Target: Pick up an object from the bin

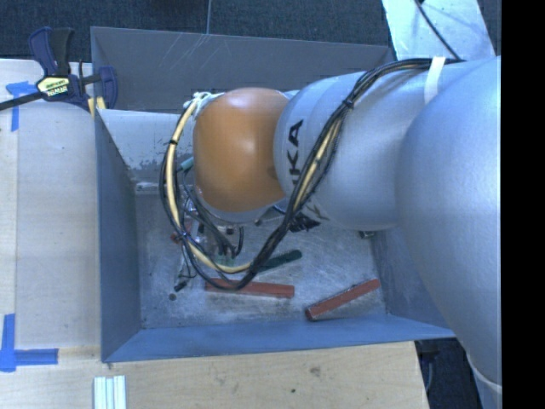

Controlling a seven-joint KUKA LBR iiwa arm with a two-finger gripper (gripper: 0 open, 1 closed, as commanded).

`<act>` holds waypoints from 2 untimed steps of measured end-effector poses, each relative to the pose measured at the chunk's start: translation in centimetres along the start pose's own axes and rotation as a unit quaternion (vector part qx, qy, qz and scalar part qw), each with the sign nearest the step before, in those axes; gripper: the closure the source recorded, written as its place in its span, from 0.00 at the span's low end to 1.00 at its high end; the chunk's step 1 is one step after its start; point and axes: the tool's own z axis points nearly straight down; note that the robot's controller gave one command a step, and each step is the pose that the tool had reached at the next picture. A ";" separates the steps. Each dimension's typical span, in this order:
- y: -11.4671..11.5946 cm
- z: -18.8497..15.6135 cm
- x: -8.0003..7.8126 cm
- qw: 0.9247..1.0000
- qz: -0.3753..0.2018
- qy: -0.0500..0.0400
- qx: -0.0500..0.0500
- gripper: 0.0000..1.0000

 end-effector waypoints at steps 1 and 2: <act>3.0 9.7 -2.4 0.988 0.151 0.003 0.002 0.00; -4.6 9.5 -5.0 0.977 0.214 0.002 0.003 0.00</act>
Offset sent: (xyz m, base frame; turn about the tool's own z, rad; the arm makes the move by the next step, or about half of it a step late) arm 0.0286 0.0282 -0.0954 0.3057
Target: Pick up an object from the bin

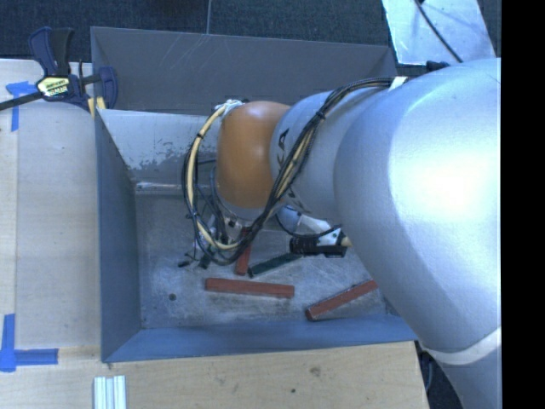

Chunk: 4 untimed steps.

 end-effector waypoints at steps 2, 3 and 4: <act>-11.0 0.0 -5.3 0.991 -0.135 0.001 0.000 0.00; -16.6 0.0 -1.5 0.994 -0.109 -0.003 -0.003 0.00; -16.4 0.0 -1.5 0.994 -0.110 -0.002 -0.003 1.00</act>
Offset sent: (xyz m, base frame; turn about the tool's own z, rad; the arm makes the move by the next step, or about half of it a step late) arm -0.0152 -0.0535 -0.0002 0.1149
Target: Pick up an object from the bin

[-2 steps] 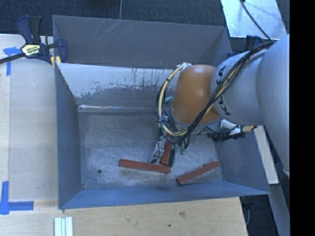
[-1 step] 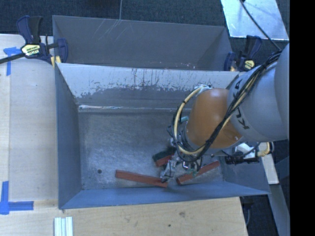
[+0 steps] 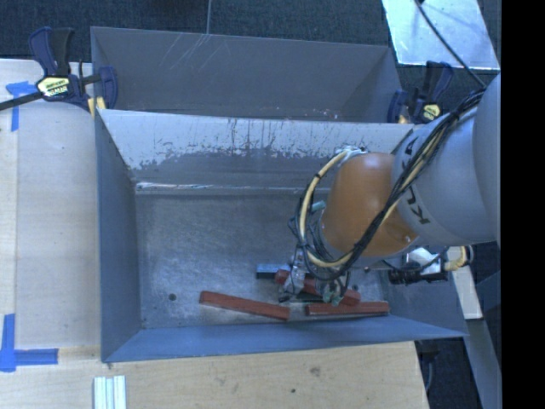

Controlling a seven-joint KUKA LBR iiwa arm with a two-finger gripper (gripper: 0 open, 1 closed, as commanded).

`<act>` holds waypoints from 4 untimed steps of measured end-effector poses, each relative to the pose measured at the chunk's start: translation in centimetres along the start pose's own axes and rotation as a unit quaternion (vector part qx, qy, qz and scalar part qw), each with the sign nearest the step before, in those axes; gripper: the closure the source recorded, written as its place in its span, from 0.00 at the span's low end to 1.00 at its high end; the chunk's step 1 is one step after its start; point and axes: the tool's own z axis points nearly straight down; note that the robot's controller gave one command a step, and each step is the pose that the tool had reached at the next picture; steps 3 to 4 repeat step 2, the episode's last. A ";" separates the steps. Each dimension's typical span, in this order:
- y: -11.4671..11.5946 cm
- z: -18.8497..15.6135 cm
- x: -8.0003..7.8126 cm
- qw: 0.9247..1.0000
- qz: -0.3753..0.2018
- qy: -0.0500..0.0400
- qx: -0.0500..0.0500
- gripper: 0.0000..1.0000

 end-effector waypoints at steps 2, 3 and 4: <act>0.5 -15.9 -1.0 1.000 0.002 -0.002 0.001 1.00; 0.5 -15.9 -1.0 1.000 0.002 -0.002 0.001 1.00; 0.5 -15.9 -1.0 1.000 0.002 -0.002 0.001 1.00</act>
Offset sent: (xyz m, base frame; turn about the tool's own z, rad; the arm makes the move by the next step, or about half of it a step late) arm 0.0208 0.0686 0.0978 -0.0190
